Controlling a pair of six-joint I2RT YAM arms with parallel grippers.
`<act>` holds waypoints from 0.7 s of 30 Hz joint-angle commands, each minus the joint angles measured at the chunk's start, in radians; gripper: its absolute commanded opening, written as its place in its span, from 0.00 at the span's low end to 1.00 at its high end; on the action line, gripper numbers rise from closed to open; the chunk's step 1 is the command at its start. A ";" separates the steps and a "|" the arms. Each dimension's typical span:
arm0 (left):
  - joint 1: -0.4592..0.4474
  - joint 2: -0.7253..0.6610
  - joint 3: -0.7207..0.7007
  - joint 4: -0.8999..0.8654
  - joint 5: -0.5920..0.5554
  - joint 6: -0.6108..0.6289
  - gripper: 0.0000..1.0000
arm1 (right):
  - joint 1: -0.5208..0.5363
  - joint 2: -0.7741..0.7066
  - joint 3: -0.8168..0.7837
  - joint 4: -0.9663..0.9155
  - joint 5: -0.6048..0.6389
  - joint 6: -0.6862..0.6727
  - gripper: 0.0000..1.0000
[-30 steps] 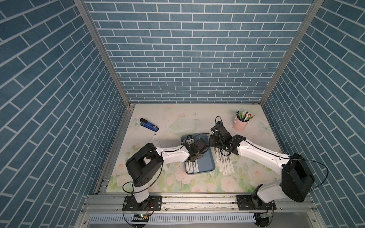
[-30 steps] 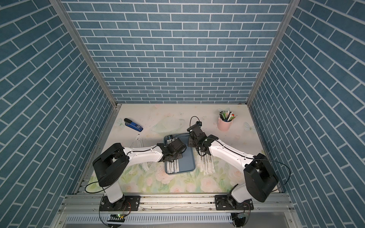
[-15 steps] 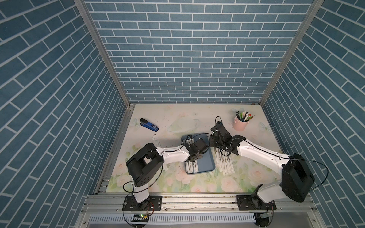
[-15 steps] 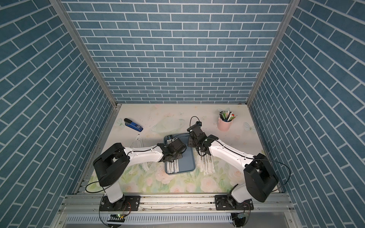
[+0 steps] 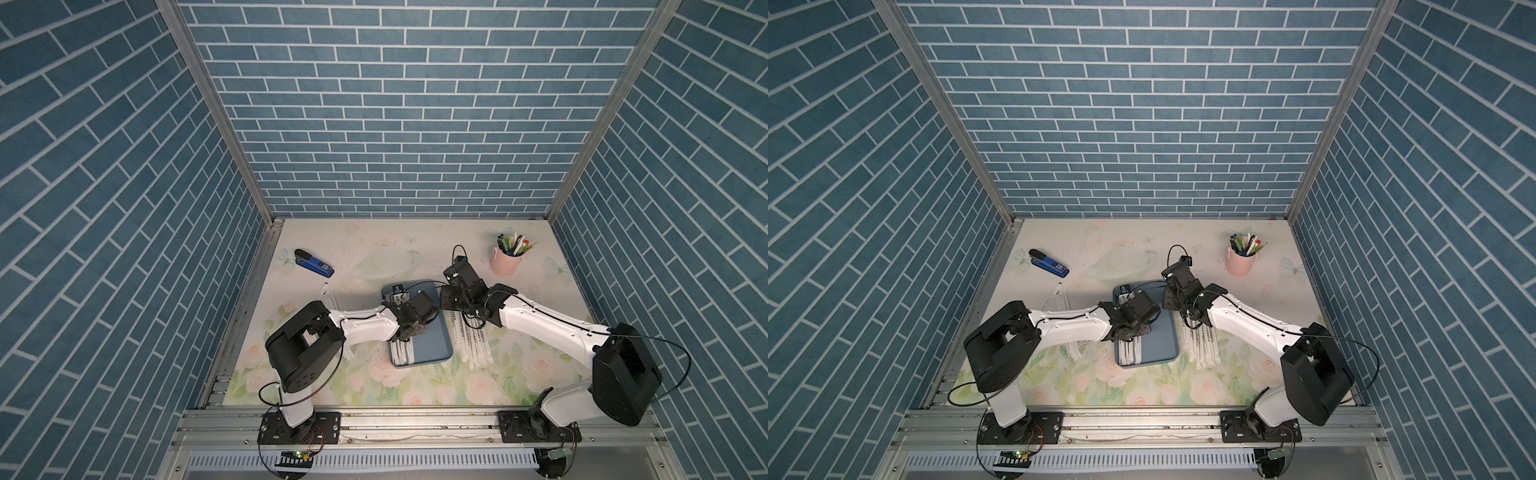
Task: Put the straws into the storage box
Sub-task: Place the straw in the storage box, then pick up the straw from the center of the board.
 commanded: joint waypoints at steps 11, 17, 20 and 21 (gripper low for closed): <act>-0.004 -0.227 0.078 -0.120 -0.160 0.123 0.39 | -0.108 -0.086 -0.073 -0.105 -0.050 -0.127 0.18; 0.000 -0.446 0.014 -0.099 -0.363 0.276 0.65 | -0.198 -0.182 -0.145 -0.248 -0.086 -0.217 0.11; 0.030 -0.556 -0.075 -0.035 -0.402 0.345 0.76 | -0.244 -0.205 -0.176 -0.283 -0.087 -0.244 0.11; 0.044 -0.593 -0.107 -0.008 -0.392 0.364 0.79 | -0.264 -0.203 -0.185 -0.291 -0.092 -0.256 0.13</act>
